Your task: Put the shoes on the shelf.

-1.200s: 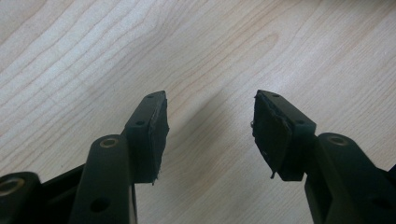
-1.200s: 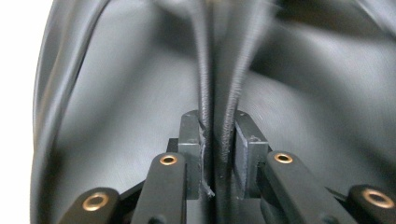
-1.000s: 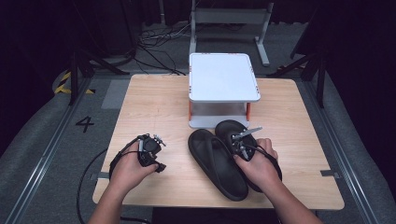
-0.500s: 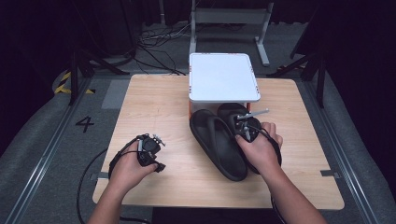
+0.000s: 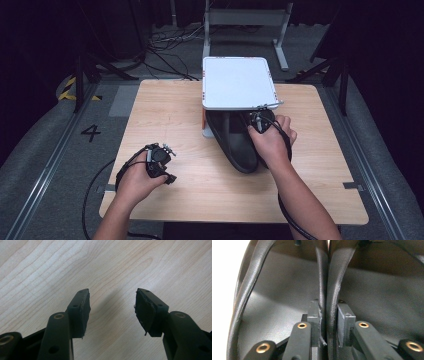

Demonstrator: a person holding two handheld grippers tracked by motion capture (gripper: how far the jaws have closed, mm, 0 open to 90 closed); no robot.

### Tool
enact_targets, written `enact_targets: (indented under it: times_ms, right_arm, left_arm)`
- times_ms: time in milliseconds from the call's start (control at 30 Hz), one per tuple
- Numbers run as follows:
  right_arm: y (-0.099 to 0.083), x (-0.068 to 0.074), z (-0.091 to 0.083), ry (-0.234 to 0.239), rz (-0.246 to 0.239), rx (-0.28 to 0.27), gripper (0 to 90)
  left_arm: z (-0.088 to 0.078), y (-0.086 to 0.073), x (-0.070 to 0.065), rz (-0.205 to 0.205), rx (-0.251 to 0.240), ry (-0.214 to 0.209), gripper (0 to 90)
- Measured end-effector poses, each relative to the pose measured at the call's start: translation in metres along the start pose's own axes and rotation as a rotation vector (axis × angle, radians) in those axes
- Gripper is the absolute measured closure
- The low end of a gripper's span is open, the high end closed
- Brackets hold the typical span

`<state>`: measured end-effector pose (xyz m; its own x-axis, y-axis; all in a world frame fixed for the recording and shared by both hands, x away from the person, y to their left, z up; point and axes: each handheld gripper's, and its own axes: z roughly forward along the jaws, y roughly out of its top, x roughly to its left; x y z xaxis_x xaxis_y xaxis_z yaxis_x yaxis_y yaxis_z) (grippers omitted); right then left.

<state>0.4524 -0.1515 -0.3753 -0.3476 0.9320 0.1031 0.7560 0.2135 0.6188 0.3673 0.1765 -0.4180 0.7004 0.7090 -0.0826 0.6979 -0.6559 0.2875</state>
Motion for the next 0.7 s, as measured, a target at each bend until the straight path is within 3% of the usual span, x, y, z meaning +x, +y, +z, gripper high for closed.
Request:
enact_targets:
  times_ms: [367, 700]
  right_arm:
    - [0.018, -0.003, 0.024, -0.011, 0.015, -0.001, 76.1]
    - [0.025, -0.004, 0.032, -0.019, 0.044, -0.013, 76.1]
  left_arm:
    - [0.001, -0.001, 0.002, -0.009, 0.003, -0.003, 46.7]
    - [0.002, 0.0, 0.002, -0.004, 0.005, -0.001, 46.7]
